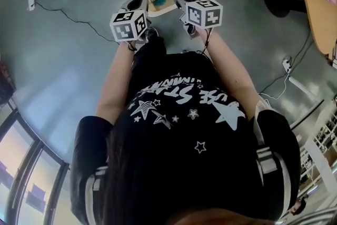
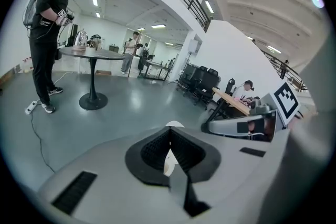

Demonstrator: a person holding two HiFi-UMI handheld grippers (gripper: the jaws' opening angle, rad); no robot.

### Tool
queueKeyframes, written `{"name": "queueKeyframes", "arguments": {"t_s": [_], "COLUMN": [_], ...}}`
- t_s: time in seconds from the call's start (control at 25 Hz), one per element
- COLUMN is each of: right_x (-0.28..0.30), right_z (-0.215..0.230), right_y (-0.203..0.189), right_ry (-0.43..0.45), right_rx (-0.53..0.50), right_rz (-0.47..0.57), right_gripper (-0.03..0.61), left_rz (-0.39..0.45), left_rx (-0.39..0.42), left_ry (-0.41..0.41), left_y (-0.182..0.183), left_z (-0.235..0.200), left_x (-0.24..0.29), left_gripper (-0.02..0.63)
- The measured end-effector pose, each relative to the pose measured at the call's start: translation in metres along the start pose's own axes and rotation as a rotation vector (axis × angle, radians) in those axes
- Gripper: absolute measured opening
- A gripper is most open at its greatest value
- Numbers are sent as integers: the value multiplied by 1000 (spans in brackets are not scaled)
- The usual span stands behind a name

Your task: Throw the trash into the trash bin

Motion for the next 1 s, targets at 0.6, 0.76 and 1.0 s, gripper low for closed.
{"name": "queueKeyframes", "arguments": {"t_s": [0.6, 0.76, 1.0], "right_x": [-89, -115, -143], "right_z": [5, -1, 1], "right_y": [-42, -47, -60], "right_ry": [111, 183, 195], "right_rx": [-120, -113, -136], "right_rz": [57, 115, 135], "right_gripper": [6, 6, 6], "left_rz": [134, 152, 174], "left_rx": [-3, 16, 14], "left_ry": [77, 93, 114], "left_y": [-38, -48, -59], "left_z": [100, 123, 146], "left_x": [-36, -49, -61], "left_gripper": [11, 11, 11]}}
Point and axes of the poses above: the fingertips, and each gripper's own axes: x forward along the fingers, z to its right, y out of its top, the point moved 2 cm from there along -x, backward along the fingers, and after that the axes turned 12 degrees about -z, right-handed, at the moved point
